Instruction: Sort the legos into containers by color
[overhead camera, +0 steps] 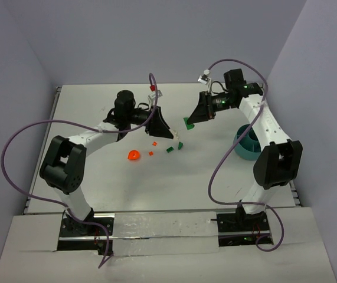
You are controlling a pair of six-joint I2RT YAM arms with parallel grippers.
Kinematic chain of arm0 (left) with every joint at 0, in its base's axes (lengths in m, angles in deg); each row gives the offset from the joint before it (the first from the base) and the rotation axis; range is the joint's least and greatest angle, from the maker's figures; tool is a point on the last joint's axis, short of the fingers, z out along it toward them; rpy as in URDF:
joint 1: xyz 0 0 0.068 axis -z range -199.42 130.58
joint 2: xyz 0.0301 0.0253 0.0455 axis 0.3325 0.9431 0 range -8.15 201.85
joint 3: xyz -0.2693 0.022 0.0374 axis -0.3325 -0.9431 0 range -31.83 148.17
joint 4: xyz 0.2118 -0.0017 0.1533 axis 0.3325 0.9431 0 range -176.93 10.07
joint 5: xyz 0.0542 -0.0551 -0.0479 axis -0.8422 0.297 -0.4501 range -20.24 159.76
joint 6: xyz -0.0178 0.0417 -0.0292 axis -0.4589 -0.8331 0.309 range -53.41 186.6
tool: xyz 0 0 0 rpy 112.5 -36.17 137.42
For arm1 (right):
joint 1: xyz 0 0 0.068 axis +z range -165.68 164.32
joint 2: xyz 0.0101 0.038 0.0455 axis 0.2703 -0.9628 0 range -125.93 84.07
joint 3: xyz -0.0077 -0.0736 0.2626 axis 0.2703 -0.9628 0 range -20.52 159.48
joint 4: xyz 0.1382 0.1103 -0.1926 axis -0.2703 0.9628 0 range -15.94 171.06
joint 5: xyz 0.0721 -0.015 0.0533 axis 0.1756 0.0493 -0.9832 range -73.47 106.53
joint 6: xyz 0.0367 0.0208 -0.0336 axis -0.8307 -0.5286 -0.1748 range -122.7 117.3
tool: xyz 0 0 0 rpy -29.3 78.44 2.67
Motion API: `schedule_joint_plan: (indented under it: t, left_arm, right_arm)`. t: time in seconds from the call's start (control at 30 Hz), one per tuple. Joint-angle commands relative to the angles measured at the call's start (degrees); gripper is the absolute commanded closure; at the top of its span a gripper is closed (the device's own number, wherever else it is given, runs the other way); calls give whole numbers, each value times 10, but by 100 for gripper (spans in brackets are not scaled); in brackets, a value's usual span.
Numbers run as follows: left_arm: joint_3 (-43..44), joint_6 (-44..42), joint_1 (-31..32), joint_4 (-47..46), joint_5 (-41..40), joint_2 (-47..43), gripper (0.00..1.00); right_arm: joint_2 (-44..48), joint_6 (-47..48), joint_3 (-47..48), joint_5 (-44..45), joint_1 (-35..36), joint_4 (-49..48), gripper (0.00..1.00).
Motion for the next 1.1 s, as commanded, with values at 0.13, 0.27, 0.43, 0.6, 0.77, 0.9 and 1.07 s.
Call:
schedule_joint_plan:
  t: [0.13, 0.27, 0.43, 0.6, 0.77, 0.9, 1.07]
  left_arm:
    - [43, -265, 2, 286, -48, -30, 100]
    - [43, -319, 2, 355, -101, -36, 100]
    - [50, -345, 2, 383, -186, -35, 100]
    - [72, -351, 2, 397, -202, -25, 100]
    - [87, -355, 1, 410, -210, -18, 100]
    - [88, -356, 2, 414, -211, -17, 100]
    - [87, -356, 2, 415, -213, -17, 100]
  right_arm:
    - [43, 67, 56, 34, -86, 85, 100]
    - [51, 106, 64, 106, -136, 129, 100]
    - [77, 126, 35, 381, -165, 94, 100]
    - [68, 159, 32, 545, -167, 57, 100]
    - [38, 176, 48, 595, -166, 24, 100]
    - [15, 195, 44, 611, -165, -2, 100]
    - [8, 237, 20, 616, -165, -35, 100]
